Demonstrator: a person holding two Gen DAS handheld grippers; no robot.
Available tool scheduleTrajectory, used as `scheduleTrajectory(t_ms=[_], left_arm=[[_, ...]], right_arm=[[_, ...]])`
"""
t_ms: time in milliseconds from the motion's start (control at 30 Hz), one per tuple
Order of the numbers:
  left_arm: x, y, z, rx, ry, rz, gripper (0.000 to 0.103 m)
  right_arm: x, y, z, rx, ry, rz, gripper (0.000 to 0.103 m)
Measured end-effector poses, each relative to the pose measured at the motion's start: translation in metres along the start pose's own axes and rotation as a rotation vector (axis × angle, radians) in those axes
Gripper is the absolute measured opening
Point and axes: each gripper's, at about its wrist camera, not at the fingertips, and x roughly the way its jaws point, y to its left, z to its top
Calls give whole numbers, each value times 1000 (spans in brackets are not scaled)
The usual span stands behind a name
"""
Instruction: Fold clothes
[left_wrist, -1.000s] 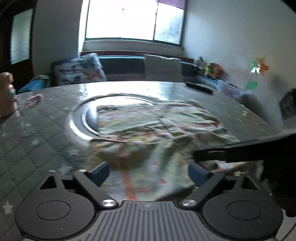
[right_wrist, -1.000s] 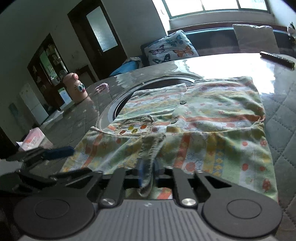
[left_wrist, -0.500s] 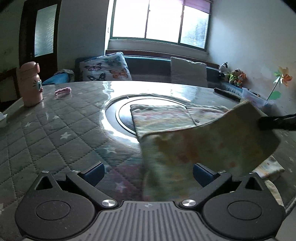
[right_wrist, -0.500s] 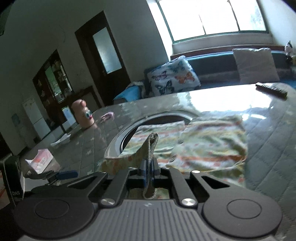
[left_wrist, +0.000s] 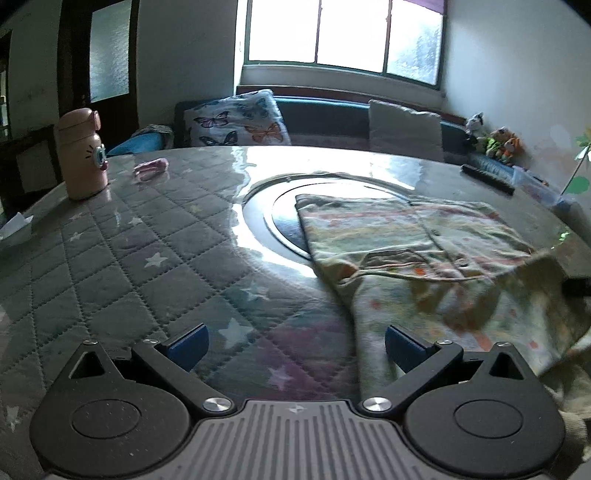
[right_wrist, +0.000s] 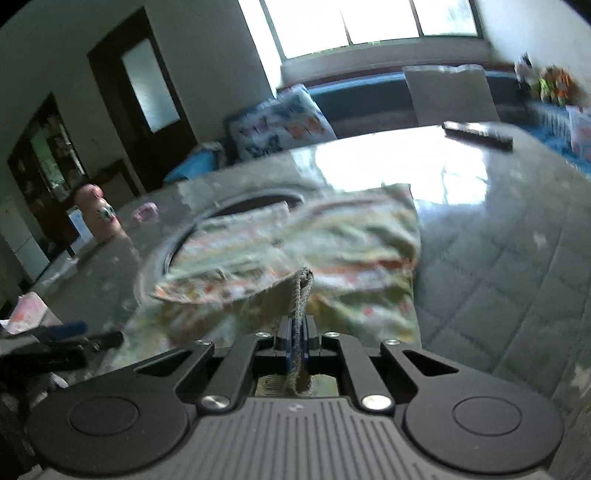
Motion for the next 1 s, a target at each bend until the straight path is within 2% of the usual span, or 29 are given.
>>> scheduleTrajectory(t_ms=[200,500,567,833,1000], left_arm=[[10,-3,10,21,1,27,103],[31,-18,23,87,1,48,103],[37,-20,24,100,10,60,103],[42,-18,24,109,4,65,103],[46,-19,24,125,8,72,103]], right_arm=[[2,-3,-2,-49,-22,-49,11],[22,14,3,-137,-18,31,12],[28,16,2,-159,-11,28,17],[32,10,1,-158,5,17,18],[37,12,-1,-176,10,19,23]])
